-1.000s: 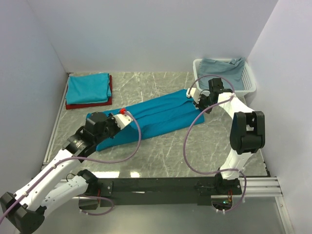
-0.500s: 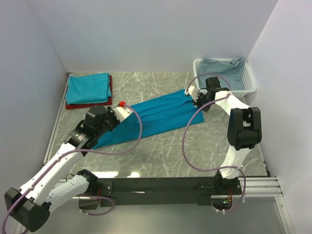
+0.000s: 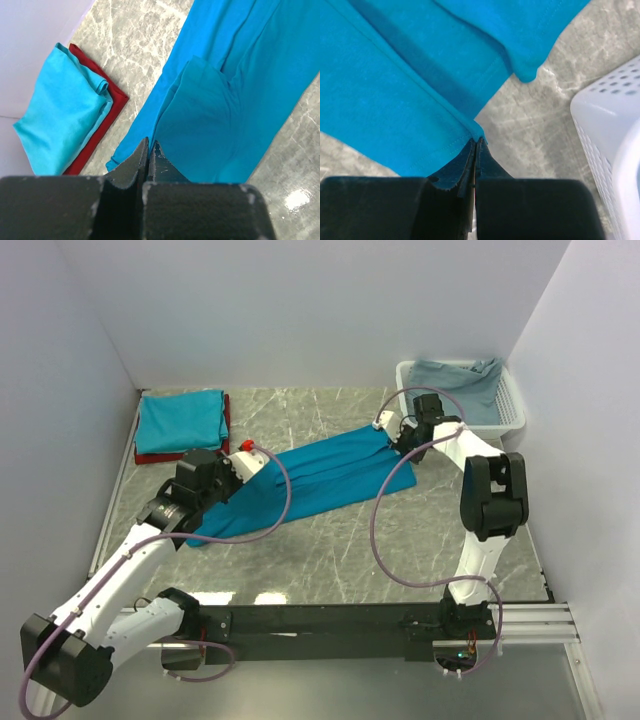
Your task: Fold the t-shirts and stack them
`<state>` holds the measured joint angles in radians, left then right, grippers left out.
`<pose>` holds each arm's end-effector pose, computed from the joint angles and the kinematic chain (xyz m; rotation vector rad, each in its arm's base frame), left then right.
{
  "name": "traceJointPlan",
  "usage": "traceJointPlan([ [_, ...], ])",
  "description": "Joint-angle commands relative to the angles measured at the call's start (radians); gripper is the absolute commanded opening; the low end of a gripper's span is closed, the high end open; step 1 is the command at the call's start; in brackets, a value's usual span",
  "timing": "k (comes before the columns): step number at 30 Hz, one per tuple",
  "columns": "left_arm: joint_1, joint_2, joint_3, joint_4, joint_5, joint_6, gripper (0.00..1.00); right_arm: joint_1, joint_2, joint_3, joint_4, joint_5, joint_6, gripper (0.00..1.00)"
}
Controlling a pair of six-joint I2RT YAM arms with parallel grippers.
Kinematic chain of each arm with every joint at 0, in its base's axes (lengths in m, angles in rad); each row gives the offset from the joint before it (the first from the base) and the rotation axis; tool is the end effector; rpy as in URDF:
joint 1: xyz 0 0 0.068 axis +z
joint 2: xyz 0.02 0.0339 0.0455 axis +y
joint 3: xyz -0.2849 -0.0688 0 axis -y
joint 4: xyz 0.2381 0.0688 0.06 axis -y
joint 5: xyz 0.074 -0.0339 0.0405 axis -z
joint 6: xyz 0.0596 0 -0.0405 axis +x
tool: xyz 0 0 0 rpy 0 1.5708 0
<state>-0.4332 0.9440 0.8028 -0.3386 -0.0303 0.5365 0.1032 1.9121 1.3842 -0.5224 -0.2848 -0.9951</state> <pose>0.1964 -0.0888 0.3085 0.9395 1.8240 0.0953 0.4126 0.0596 0.2000 -1.4158 2.1269 0.0370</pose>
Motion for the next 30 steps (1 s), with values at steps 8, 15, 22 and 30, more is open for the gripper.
traceJointPlan([
  [8, 0.016, -0.004, 0.036, 0.053, 0.035, 0.003, 0.0, 0.033, 0.068, 0.087, 0.051, 0.081, 0.053, 0.0],
  [15, 0.017, -0.001, 0.042, 0.049, 0.041, 0.003, 0.0, 0.047, 0.094, 0.124, 0.064, 0.102, 0.067, 0.0],
  [22, 0.021, -0.046, 0.039, 0.03, 0.038, -0.012, 0.0, 0.062, 0.087, 0.128, 0.107, 0.125, 0.075, 0.0],
  [30, 0.021, -0.146, 0.027, -0.014, 0.044, -0.038, 0.0, 0.069, 0.091, 0.138, 0.11, 0.147, 0.064, 0.0],
])
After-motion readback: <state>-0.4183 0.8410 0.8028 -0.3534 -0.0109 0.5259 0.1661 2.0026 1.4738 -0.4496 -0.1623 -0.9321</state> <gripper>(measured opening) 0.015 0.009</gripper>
